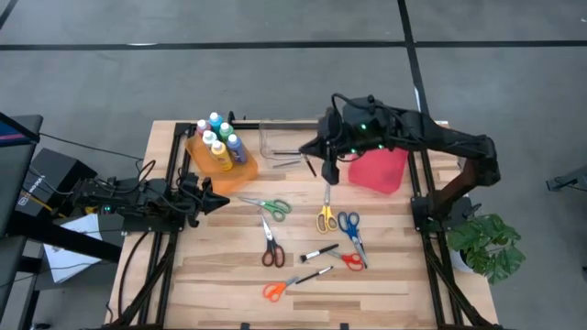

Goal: Pick & Place Paint Supplies
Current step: Put the black paint brush into the transparent bin

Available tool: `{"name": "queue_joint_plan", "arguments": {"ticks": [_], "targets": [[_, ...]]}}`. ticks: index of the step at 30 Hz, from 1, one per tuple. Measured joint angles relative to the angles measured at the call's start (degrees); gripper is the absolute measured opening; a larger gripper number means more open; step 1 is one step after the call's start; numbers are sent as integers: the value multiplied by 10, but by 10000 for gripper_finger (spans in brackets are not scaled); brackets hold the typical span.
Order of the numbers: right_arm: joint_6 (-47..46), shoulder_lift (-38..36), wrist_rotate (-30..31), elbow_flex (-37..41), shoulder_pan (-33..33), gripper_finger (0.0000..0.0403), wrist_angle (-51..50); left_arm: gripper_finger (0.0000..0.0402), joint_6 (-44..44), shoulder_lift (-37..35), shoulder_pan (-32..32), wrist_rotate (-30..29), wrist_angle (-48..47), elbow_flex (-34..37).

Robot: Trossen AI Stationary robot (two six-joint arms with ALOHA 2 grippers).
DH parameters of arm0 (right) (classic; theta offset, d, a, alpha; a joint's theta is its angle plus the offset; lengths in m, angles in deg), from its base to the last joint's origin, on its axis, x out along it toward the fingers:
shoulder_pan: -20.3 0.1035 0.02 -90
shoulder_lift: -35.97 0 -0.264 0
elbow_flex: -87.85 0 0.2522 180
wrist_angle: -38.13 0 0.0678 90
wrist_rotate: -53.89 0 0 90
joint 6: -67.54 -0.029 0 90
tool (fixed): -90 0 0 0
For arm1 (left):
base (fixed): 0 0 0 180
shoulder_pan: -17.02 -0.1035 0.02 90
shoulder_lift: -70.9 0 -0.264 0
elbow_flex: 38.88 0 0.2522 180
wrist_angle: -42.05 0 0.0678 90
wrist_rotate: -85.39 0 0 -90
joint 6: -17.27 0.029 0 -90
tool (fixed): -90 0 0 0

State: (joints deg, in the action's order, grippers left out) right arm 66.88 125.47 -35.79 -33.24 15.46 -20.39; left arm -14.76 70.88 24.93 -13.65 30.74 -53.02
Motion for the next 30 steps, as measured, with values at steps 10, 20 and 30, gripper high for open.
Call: {"name": "queue_joint_plan", "arguments": {"ticks": [10,20,30], "targets": [[91,94,62,-2,-104,0,17,6,0,0,0,0,-2,0],[143,250,22,0,-203,0,102,6,0,0,0,0,-2,0],[148,335,-20,0,-233,0,89,6,0,0,0,0,-3,0]]}}
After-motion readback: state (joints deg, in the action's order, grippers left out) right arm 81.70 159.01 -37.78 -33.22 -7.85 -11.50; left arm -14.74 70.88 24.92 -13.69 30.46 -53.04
